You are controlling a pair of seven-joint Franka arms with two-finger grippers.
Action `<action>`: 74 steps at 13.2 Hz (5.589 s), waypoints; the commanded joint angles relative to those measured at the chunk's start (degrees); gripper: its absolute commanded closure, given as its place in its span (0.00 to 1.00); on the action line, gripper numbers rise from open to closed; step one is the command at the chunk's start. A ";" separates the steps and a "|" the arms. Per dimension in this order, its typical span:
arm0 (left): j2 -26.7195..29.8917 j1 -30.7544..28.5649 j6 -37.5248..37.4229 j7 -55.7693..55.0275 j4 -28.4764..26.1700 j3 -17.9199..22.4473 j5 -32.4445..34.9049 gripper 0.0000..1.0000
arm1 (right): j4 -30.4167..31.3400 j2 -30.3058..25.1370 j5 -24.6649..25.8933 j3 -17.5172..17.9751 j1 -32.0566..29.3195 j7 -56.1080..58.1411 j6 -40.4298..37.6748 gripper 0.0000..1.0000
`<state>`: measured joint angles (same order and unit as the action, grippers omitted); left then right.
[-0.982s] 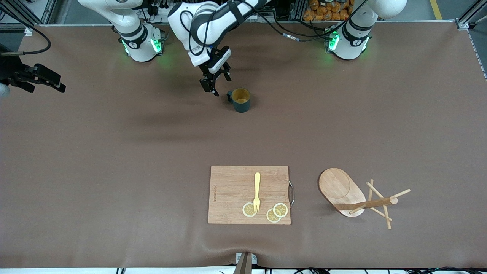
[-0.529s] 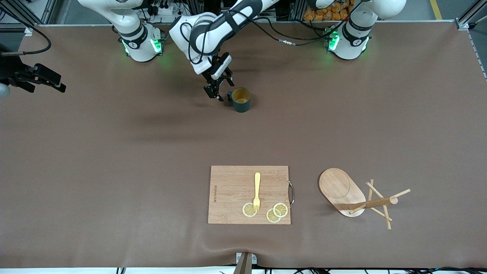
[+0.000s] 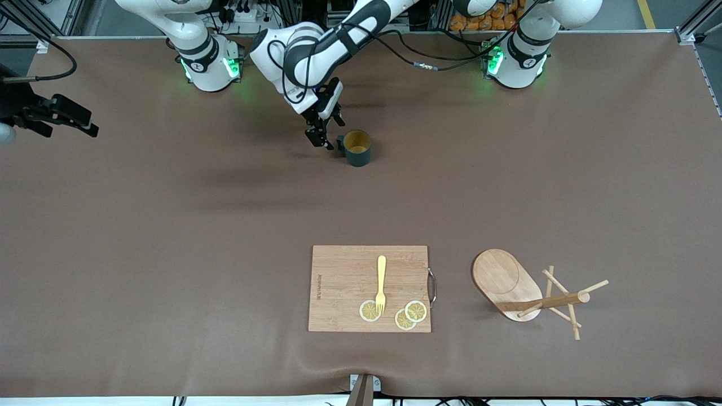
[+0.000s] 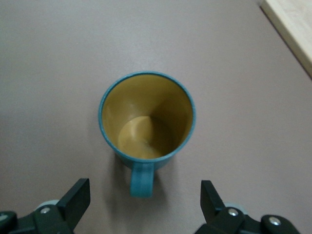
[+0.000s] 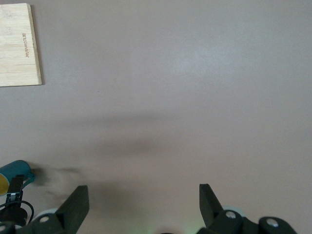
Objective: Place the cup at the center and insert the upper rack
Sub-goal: 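Lower the left gripper and grasp the mug by its handle, then lift the mug with the left gripper and carry it toward the mug tree, then align the mug handle with a mug-tree branch using the left gripper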
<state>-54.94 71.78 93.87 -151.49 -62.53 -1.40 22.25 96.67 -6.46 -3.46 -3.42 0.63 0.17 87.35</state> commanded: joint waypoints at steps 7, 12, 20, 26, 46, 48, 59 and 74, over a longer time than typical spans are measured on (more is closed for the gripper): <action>-3.68 0.38 -0.19 -2.22 2.50 1.31 -4.59 0.00 | 0.01 -0.40 0.12 0.43 -0.19 -1.14 -0.34 0.00; -4.47 0.29 2.54 -3.37 2.50 1.31 -4.76 0.02 | 0.01 -0.40 0.12 0.43 -0.11 -1.14 -0.34 0.00; -4.47 0.29 2.10 -3.55 2.15 2.01 -6.17 0.18 | 0.01 -0.40 0.12 0.43 0.24 -1.49 -0.42 0.00; -4.38 0.29 2.19 -4.78 2.15 2.54 -6.34 0.41 | -0.17 -0.40 0.04 0.52 0.24 -1.49 -0.95 0.00; 13.53 -17.53 8.78 9.09 2.06 1.66 -17.93 1.00 | -0.17 -0.40 0.04 0.87 0.42 -2.19 -1.21 0.00; 17.57 -21.40 8.70 14.27 1.80 2.01 -23.28 1.00 | -0.17 -0.40 0.04 0.87 0.42 -2.19 -1.22 0.00; 26.47 -44.86 6.68 38.70 1.71 1.93 -49.04 1.00 | -0.17 -0.40 0.04 0.96 0.42 -2.81 -1.30 0.00; 19.62 -71.94 -14.41 77.37 1.01 2.01 -81.91 1.00 | -0.17 -0.40 0.04 0.96 0.42 -2.72 -1.30 0.00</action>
<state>-33.68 2.70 82.26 -77.43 -61.96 1.09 -55.38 96.67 -6.46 -3.49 -2.57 0.98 -1.67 86.52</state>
